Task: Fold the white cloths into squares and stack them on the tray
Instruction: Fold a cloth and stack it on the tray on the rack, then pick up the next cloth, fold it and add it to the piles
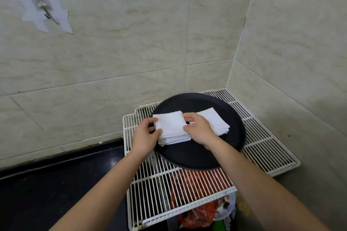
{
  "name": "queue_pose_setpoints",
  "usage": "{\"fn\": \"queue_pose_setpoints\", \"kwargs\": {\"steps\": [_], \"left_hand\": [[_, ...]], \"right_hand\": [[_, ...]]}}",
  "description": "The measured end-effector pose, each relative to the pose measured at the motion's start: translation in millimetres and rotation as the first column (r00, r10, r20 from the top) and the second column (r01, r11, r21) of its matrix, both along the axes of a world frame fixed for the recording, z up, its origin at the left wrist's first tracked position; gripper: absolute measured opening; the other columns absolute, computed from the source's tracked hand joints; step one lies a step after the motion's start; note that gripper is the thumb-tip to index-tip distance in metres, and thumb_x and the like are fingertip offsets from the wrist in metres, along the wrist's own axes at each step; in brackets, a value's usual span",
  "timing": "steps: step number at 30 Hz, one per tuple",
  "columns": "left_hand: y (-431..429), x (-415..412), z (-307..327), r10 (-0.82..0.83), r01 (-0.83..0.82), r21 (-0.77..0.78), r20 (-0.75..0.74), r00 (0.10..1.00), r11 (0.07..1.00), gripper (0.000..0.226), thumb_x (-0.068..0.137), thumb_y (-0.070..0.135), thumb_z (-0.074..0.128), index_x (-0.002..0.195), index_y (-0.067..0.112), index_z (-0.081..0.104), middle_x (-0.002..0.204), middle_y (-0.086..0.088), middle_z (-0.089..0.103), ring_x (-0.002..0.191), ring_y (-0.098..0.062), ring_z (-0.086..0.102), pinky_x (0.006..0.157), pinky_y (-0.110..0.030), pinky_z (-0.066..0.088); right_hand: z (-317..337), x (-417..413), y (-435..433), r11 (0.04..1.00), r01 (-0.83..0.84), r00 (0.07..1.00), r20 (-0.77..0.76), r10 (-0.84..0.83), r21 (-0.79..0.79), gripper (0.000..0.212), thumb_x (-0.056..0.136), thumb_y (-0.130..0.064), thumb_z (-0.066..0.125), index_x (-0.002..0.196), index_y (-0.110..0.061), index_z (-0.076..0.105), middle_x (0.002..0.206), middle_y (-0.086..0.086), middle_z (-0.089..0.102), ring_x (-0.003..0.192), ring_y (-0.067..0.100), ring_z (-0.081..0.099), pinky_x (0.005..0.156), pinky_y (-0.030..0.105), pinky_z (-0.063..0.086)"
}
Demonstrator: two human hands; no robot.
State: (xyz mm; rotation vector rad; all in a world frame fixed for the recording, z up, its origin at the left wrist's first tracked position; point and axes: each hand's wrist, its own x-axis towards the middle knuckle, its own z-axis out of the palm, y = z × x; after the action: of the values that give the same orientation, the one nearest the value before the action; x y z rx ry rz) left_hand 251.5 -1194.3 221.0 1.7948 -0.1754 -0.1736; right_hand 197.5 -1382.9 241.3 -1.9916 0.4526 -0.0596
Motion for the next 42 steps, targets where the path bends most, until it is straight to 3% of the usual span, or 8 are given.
{"fn": "queue_pose_setpoints", "kwargs": {"steps": [5,10,15,20,24,28,33,42], "left_hand": [[4,-4,-11,-0.043,0.04,0.052,0.051,0.998,0.998,0.036,0.09,0.004,0.067,0.124,0.014,0.058,0.124,0.003,0.061,0.113,-0.012,0.061,0.083,-0.018,0.051],[0,-1,-13,-0.039,0.027,0.132,0.092,0.995,0.991,0.037,0.089,0.009,0.069,0.124,0.018,0.058,0.124,0.003,0.062,0.115,-0.013,0.061,0.093,-0.029,0.053],[4,-4,-15,-0.106,0.033,0.287,0.244,0.964,0.957,0.041,0.089,0.015,0.07,0.129,0.014,0.059,0.129,0.0,0.056,0.111,-0.009,0.055,0.088,-0.015,0.045],[12,-1,-3,-0.164,0.107,0.288,0.184,0.969,0.952,0.048,0.092,0.02,0.067,0.137,0.013,0.053,0.138,-0.005,0.054,0.121,-0.014,0.053,0.095,-0.024,0.045],[52,2,22,-0.06,-0.073,0.342,0.362,0.93,0.937,0.053,0.098,0.04,0.053,0.144,0.016,0.045,0.151,-0.006,0.042,0.139,-0.021,0.039,0.114,-0.043,0.036],[107,-13,45,-0.036,-0.438,0.561,0.642,0.766,0.702,0.061,0.1,0.054,0.036,0.15,0.018,0.036,0.16,-0.015,0.025,0.148,-0.034,0.022,0.114,-0.052,0.027],[184,-64,27,0.059,-0.574,0.701,0.611,0.789,0.422,0.071,0.093,0.063,0.028,0.153,0.025,0.032,0.162,-0.017,0.017,0.149,-0.039,0.012,0.112,-0.062,0.023],[343,-150,3,0.291,-0.576,0.782,0.509,0.81,0.236,0.076,0.092,0.067,0.025,0.155,0.023,0.027,0.164,-0.014,0.013,0.15,-0.038,0.011,0.11,-0.067,0.025]], "right_hand": [[-4,-4,1,0.998,-0.029,0.999,0.01,0.03,-0.059,0.05,0.095,-0.005,0.06,0.142,-0.019,0.051,0.143,0.001,0.053,0.126,0.018,0.056,0.094,0.02,0.044],[-6,-6,2,0.992,-0.011,1.0,0.019,0.014,-0.129,0.048,0.096,-0.006,0.059,0.141,-0.019,0.051,0.144,0.001,0.053,0.127,0.017,0.055,0.095,0.021,0.042],[-5,-10,6,0.967,-0.03,0.999,0.031,0.039,-0.252,0.044,0.097,-0.008,0.058,0.139,-0.019,0.052,0.141,0.001,0.052,0.123,0.015,0.056,0.096,0.021,0.043],[5,-15,4,0.938,0.01,0.998,0.057,0.01,-0.346,0.039,0.099,-0.015,0.055,0.137,-0.018,0.053,0.139,0.003,0.053,0.121,0.015,0.055,0.101,0.026,0.043],[28,-18,3,0.828,0.099,0.972,0.233,0.039,-0.552,0.041,0.103,-0.027,0.047,0.142,-0.016,0.05,0.148,0.003,0.045,0.135,0.019,0.043,0.108,0.029,0.035],[38,-9,30,0.69,0.113,0.929,0.323,0.182,-0.715,0.05,0.103,-0.04,0.041,0.148,-0.016,0.042,0.157,0.01,0.034,0.143,0.028,0.032,0.114,0.045,0.032],[15,6,108,0.616,-0.092,0.877,0.23,0.422,-0.783,0.065,0.102,-0.056,0.029,0.157,-0.023,0.023,0.167,0.011,0.007,0.153,0.029,0.006,0.124,0.046,0.01],[-12,-20,292,0.452,-0.329,0.724,0.086,0.685,-0.829,0.071,0.1,-0.063,0.026,0.159,-0.025,0.016,0.167,0.011,-0.003,0.153,0.034,0.0,0.124,0.051,0.007]]}}
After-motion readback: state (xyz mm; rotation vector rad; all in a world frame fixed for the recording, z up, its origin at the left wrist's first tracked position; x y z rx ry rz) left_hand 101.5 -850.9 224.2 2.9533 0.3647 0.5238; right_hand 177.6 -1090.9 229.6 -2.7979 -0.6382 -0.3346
